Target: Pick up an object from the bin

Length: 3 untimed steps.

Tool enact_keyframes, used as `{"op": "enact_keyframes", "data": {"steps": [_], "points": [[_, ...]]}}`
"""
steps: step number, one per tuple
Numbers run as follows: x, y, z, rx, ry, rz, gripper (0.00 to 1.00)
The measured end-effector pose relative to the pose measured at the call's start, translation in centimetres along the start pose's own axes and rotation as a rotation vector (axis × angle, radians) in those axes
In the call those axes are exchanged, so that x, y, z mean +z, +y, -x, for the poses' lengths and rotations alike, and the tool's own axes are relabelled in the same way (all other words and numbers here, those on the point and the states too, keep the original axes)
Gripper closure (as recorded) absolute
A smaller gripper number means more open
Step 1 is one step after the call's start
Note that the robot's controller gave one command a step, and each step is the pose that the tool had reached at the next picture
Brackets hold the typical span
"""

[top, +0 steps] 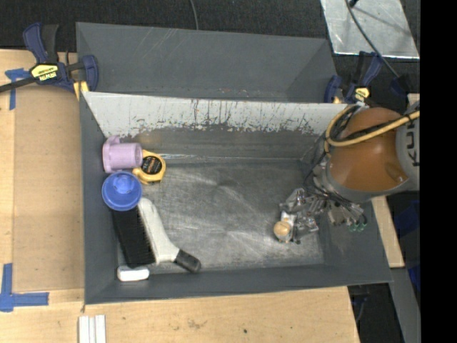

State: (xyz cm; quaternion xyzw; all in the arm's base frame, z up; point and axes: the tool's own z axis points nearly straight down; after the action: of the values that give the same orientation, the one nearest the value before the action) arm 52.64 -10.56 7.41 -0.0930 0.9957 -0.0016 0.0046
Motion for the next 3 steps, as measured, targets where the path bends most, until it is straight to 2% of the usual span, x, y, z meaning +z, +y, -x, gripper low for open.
{"op": "enact_keyframes", "data": {"steps": [1,3], "points": [[-11.19,-0.16,-2.12,0.041,0.006,0.002,1.00],[-10.93,0.12,-1.70,0.032,0.005,0.002,1.00]]}}
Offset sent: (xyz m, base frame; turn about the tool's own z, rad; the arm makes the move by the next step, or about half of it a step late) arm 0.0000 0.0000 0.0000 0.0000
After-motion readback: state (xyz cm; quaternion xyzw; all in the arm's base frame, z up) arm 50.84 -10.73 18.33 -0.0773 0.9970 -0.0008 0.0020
